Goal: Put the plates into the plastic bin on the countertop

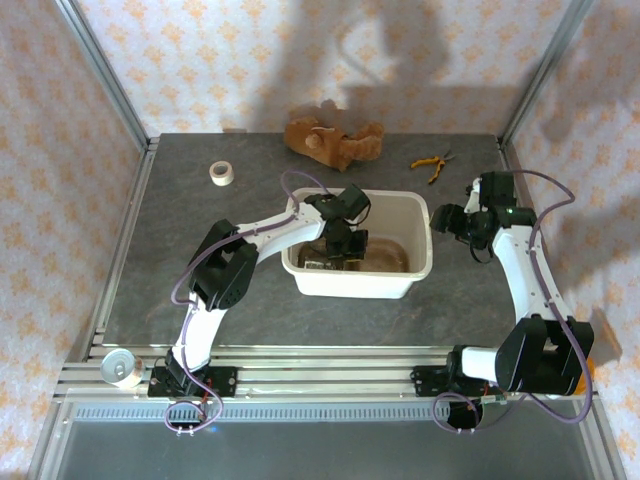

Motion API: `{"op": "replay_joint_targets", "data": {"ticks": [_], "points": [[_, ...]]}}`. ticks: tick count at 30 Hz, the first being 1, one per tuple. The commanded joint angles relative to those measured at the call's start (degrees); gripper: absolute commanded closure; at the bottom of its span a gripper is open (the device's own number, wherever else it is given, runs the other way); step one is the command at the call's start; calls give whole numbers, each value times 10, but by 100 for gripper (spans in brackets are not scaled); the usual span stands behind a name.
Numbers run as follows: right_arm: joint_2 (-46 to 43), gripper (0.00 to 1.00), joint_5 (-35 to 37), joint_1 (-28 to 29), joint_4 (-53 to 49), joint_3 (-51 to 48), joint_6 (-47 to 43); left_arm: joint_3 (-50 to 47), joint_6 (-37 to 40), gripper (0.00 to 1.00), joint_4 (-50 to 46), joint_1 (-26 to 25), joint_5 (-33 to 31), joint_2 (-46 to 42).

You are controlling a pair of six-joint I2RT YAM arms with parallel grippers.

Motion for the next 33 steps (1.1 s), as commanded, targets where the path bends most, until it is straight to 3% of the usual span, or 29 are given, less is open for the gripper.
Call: {"op": "replay_joint_targets", "data": {"ticks": [1, 16, 21, 26, 33], "points": [[-11, 26, 3, -1, -2, -14, -3, 9, -4, 100, -28, -3, -10, 23], [-23, 24, 7, -1, 2, -13, 1, 18, 2, 55, -12, -4, -76, -73], [-27, 23, 14, -1, 2, -9, 2, 21, 19, 47, -21, -4, -112, -123], [-30, 19, 28, -1, -2, -3, 2, 25, 42, 46, -40, -4, -142, -175], [-34, 9, 73, -1, 4, 21, 10, 10, 115, 44, -22, 2, -242, -266]]}}
